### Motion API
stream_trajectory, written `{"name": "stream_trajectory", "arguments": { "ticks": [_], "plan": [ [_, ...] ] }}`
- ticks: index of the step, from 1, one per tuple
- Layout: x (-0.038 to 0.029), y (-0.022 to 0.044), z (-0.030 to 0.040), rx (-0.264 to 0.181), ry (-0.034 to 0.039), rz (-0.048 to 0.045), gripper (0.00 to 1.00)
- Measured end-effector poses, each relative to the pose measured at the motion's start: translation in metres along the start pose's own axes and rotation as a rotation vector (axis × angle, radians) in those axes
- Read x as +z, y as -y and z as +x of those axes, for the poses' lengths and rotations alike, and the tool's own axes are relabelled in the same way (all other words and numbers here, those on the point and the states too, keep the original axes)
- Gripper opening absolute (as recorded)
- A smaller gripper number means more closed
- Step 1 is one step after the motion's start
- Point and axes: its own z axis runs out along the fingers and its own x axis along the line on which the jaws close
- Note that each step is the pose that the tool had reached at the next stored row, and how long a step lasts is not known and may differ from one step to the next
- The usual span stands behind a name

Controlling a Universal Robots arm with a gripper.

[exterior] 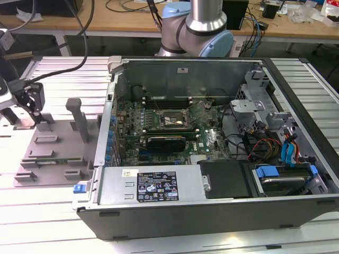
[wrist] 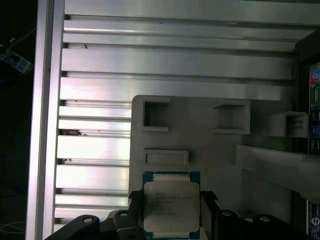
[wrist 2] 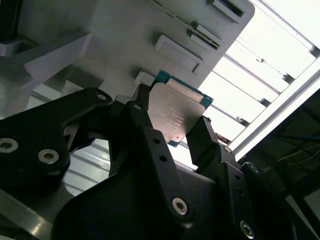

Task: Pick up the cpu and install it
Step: 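Pick up the cpu and move it towards the insertion slot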

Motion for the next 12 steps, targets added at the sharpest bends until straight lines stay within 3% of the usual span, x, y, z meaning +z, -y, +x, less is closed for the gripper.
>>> {"name": "stream_trajectory", "arguments": {
  "ticks": [12],
  "plan": [
    [-0.0149, -0.0005, -0.0002, 0.000, 0.0001, -0.0001, 0.54]
  ]
}}
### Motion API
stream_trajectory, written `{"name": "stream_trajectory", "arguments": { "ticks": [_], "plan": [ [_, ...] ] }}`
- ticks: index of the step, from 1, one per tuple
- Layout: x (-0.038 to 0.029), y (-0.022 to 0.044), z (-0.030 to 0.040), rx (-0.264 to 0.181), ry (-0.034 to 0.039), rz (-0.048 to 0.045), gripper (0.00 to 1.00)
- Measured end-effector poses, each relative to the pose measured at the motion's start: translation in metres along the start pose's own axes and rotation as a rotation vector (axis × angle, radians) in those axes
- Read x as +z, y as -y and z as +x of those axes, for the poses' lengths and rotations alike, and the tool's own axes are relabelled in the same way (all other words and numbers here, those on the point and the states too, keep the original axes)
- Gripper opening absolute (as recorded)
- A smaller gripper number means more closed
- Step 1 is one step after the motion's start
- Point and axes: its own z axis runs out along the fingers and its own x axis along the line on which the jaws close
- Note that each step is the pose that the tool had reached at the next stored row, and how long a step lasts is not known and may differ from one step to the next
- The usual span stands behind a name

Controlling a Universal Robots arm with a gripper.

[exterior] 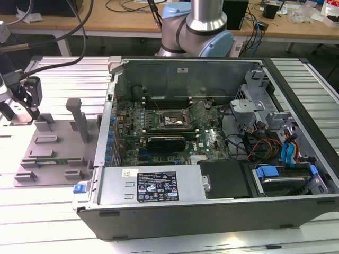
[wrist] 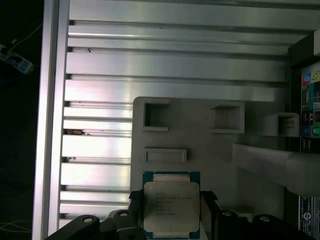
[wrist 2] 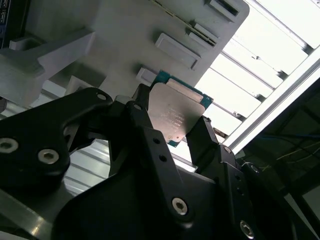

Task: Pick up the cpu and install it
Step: 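Pick up the cpu and move it towards the insertion slot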

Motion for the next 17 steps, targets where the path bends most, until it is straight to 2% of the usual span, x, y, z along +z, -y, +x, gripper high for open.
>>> {"name": "stream_trajectory", "arguments": {
  "ticks": [6, 17],
  "plan": [
    [-0.0088, -0.0003, -0.0001, 0.000, 0.0001, -0.0003, 0.54],
    [-0.0208, -0.0007, -0.0003, 0.000, 0.0001, -0.0005, 0.54]
  ]
}}
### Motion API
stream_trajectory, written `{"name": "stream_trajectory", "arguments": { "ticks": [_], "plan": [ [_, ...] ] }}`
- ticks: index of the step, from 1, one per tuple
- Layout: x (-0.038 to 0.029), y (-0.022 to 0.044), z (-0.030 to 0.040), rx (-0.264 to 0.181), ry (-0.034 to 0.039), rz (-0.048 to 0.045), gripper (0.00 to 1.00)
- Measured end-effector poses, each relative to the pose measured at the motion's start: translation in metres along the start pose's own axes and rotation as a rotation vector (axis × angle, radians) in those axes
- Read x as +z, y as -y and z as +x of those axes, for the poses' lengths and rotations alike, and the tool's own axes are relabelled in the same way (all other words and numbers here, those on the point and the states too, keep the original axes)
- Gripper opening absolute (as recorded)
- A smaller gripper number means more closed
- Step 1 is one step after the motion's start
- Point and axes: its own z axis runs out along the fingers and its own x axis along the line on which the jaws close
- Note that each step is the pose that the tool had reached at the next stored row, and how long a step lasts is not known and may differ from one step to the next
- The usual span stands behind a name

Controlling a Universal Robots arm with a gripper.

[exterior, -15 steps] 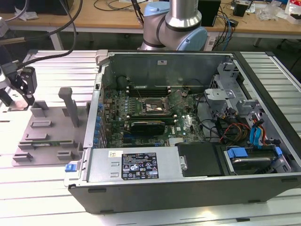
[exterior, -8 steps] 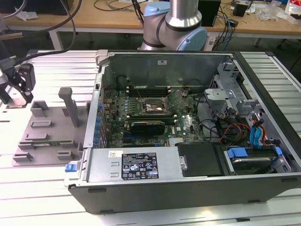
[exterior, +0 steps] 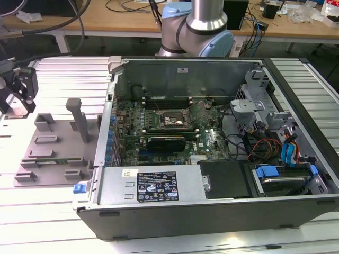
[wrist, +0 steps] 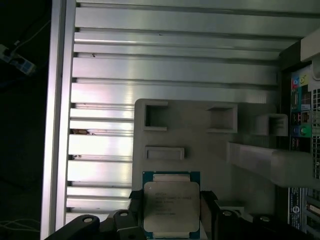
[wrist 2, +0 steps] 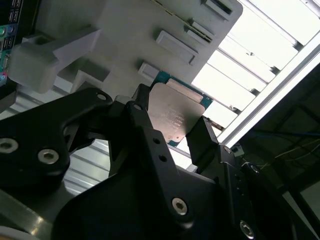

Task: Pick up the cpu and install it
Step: 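Pick up the cpu and move it towards the insertion slot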

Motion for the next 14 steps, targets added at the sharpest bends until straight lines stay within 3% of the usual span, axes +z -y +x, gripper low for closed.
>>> {"name": "stream_trajectory", "arguments": {
  "ticks": [14],
  "plan": [
    [-0.0089, -0.0003, -0.0001, 0.000, 0.0001, 0.0000, 0.54]
  ]
}}
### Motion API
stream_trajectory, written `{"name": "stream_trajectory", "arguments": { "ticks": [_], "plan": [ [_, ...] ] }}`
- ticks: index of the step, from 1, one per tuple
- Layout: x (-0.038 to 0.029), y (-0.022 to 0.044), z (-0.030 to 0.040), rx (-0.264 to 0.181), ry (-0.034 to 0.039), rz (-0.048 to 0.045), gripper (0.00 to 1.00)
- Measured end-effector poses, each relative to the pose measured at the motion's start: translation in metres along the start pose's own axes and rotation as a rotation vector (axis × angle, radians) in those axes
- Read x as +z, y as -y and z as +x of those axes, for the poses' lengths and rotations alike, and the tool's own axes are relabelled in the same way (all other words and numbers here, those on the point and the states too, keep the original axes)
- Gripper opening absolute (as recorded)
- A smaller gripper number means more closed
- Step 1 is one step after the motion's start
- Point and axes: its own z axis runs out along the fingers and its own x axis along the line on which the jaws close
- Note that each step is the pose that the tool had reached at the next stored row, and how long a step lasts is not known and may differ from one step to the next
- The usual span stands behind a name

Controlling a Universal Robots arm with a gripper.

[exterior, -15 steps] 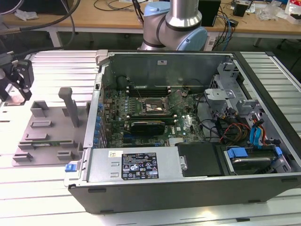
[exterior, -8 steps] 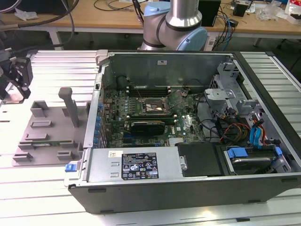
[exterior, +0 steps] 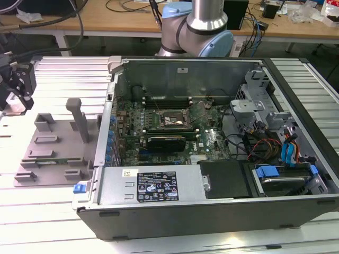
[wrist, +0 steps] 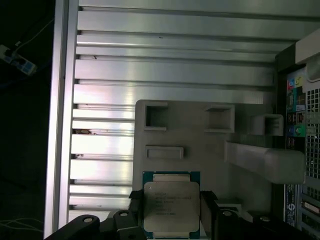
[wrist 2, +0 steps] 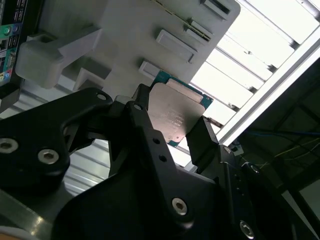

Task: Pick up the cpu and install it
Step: 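Pick up the cpu and move it towards the insertion slot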

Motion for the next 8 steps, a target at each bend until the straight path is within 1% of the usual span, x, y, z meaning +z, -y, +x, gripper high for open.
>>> {"name": "stream_trajectory", "arguments": {
  "ticks": [3, 8],
  "plan": [
    [-0.0019, -0.0001, 0.0000, 0.000, 0.0000, -0.0001, 0.54],
    [-0.0075, -0.0003, -0.0001, 0.000, -0.0001, -0.0001, 0.54]
  ]
}}
